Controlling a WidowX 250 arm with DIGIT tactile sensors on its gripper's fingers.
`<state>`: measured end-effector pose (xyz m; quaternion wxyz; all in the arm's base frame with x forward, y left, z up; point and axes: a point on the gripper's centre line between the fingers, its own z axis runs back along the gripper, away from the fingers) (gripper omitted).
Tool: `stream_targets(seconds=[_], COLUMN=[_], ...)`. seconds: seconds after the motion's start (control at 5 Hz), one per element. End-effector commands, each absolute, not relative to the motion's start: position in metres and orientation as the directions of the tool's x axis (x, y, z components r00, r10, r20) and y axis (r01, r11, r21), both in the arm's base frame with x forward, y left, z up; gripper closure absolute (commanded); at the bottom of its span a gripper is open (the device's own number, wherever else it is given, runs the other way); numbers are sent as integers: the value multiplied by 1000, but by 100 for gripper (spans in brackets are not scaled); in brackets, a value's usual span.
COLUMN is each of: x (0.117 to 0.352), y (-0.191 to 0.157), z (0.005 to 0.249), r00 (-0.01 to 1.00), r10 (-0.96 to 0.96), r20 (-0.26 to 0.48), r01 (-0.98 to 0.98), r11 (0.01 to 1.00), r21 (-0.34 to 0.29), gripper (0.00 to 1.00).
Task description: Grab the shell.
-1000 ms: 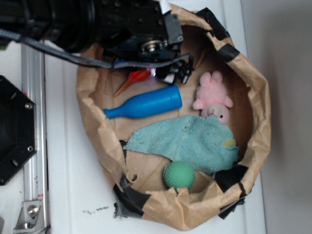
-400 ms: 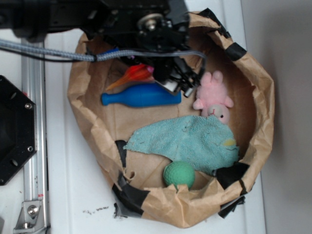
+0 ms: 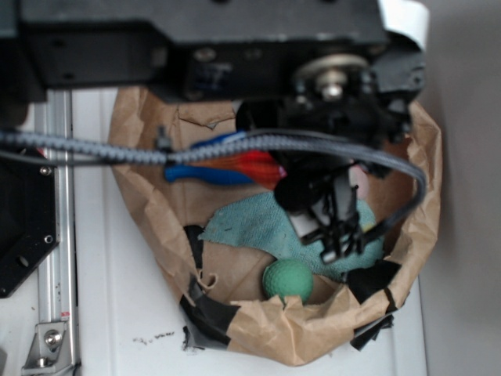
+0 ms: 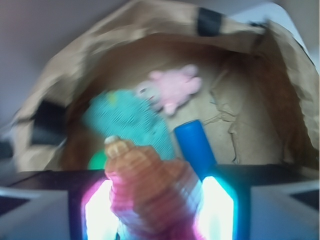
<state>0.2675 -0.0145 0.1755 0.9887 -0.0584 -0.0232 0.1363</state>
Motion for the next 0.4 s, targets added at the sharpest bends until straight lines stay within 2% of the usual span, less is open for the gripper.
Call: stream_targets(seconds=[0.0,0.2], x=[247,244], y=[0,4], z=[194,189], r00=[982,986], r10=[-21,15], r20=[187,164], r01=[35,-8], r11=[997,999], r21=[-72,-40], gripper=[100,100])
